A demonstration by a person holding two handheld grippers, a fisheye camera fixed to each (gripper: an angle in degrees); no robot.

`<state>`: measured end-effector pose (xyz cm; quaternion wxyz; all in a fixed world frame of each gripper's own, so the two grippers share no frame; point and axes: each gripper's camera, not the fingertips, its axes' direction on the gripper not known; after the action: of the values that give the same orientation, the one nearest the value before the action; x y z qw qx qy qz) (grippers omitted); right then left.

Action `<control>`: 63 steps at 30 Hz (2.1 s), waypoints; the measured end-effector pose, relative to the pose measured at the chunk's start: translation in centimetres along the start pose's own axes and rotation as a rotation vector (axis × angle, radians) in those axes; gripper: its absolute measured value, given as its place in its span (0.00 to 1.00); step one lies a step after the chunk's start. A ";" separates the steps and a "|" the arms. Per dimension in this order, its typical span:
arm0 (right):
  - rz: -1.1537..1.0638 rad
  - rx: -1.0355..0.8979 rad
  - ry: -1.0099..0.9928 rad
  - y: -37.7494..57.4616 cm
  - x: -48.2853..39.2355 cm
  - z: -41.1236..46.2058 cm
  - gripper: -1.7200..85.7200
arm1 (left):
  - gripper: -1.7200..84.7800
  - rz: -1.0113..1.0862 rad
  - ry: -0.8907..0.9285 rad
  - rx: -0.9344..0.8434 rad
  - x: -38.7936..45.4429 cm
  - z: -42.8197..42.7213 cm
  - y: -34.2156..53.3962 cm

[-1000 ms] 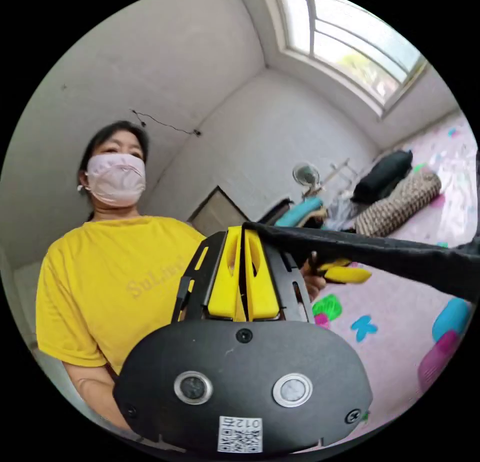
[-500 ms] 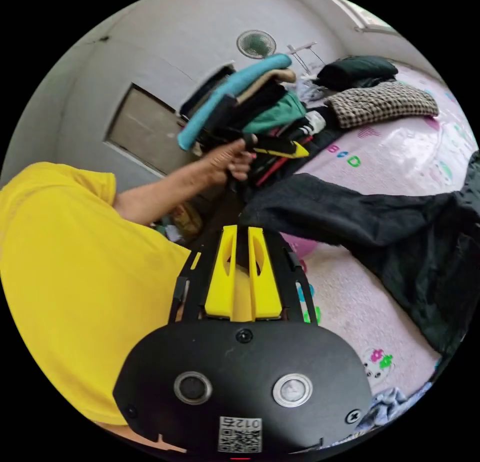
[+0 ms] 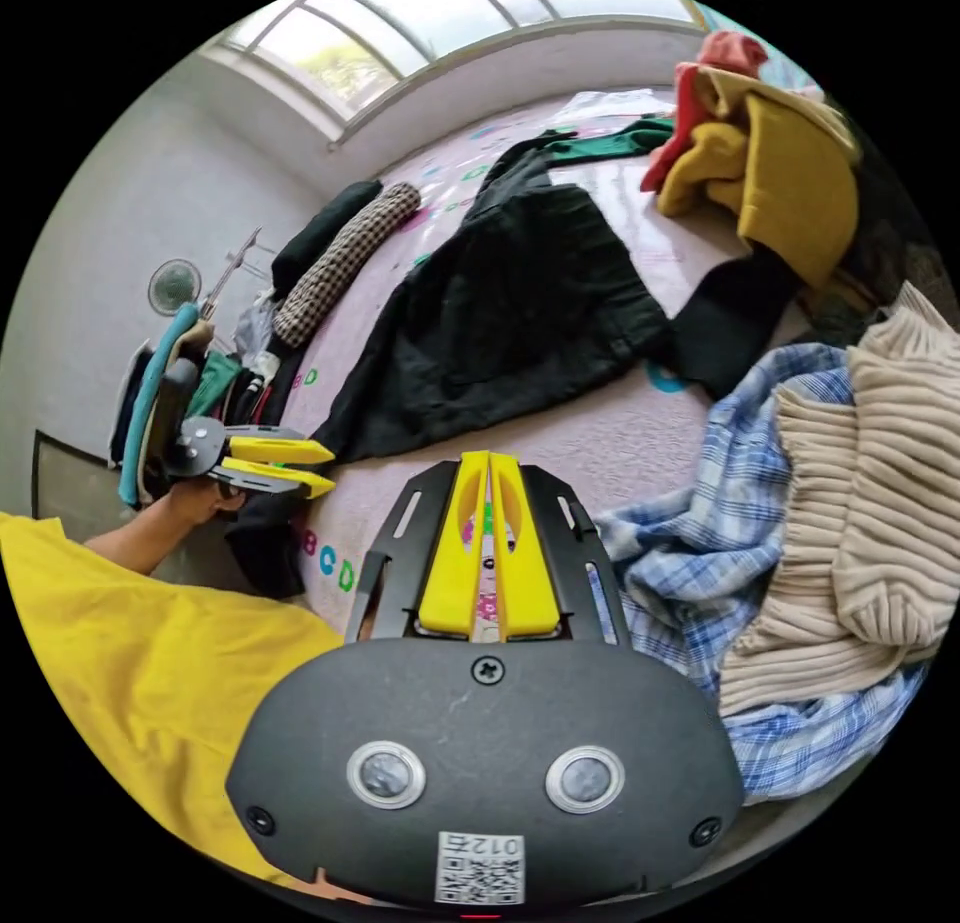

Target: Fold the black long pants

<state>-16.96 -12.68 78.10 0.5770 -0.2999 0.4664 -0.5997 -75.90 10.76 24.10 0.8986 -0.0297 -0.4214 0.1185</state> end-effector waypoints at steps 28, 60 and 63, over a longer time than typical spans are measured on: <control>-0.067 0.056 0.241 -2.6 17.9 -7.5 0.02 | 0.12 0.005 -0.041 -0.154 11.1 10.2 -19.9; -0.049 -0.108 0.030 -25.0 11.6 -0.9 0.12 | 0.12 -0.058 0.021 0.104 9.0 18.6 -11.7; 0.037 -0.163 0.017 -26.1 12.1 -0.8 0.07 | 0.14 -0.068 -0.038 0.151 9.4 18.3 -10.1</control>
<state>-30.33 -26.86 99.27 0.5578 -0.3320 0.5240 -0.5515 -82.18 2.38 44.49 0.8937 0.0550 -0.4290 0.1198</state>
